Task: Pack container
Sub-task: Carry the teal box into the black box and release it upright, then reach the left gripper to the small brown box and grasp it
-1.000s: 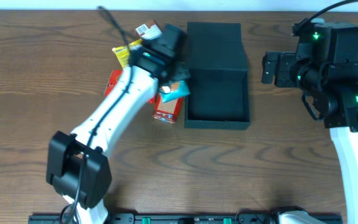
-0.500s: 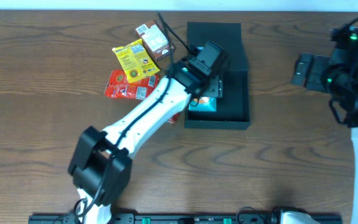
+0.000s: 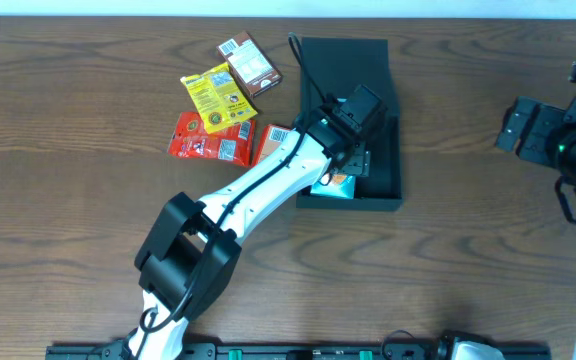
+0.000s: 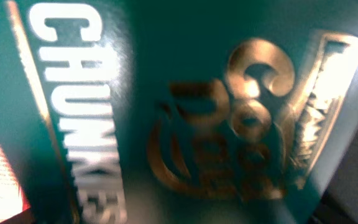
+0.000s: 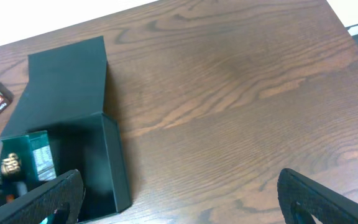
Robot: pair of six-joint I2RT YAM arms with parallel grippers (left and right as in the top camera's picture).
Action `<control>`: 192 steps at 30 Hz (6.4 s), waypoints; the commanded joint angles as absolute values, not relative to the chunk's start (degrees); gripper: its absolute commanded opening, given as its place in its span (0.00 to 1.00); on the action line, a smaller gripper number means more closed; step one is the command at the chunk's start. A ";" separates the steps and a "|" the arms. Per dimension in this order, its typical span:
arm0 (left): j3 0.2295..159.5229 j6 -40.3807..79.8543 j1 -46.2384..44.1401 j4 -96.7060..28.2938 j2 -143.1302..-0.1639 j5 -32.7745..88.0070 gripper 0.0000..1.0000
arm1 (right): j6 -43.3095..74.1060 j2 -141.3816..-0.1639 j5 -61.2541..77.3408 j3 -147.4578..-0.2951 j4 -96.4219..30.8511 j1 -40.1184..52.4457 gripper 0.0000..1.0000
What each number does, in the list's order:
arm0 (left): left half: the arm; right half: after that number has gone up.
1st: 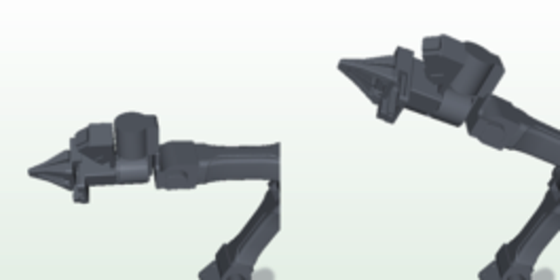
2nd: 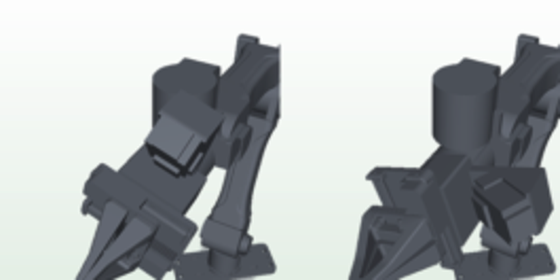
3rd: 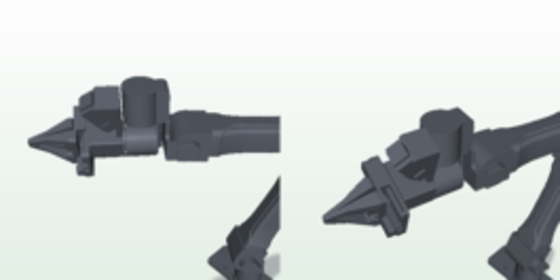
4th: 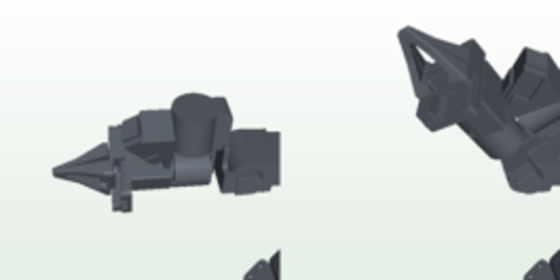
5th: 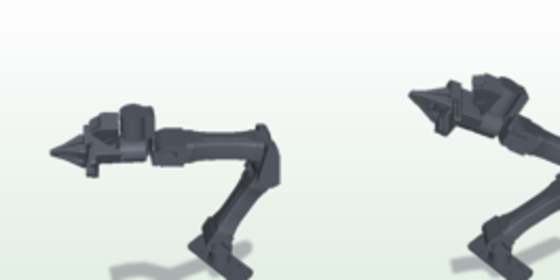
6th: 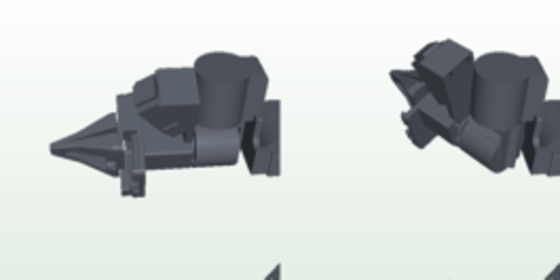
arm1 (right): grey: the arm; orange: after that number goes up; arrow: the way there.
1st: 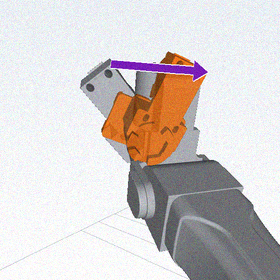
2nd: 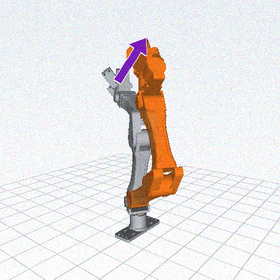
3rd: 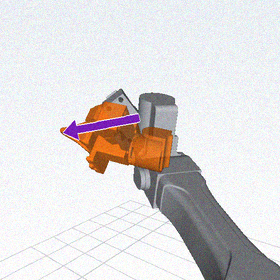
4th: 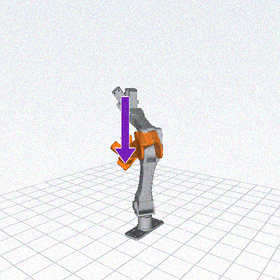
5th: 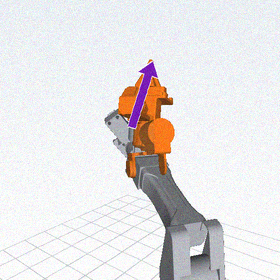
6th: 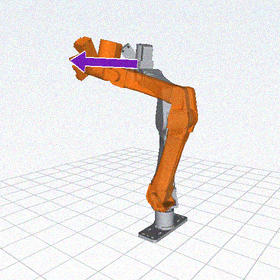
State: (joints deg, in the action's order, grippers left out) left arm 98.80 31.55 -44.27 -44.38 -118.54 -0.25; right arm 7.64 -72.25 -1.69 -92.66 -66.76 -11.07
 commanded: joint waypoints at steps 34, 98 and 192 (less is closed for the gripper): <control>108.86 31.77 -46.52 -40.36 -129.45 11.22 0.06 | 8.51 -71.79 -0.56 -92.99 -67.24 -17.06 0.99; 124.14 45.25 -32.45 -41.15 -125.34 -25.17 0.06 | 8.47 -71.79 3.33 -92.99 -67.29 -17.06 0.99; 123.96 43.72 -16.14 -61.65 -140.27 -2.42 0.06 | 7.57 -72.01 5.63 -92.99 -68.97 -17.06 0.99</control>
State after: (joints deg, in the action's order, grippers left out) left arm 125.69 43.46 -15.84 -60.75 -142.15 -2.50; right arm 7.62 -72.25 5.41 -92.66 -68.84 -16.27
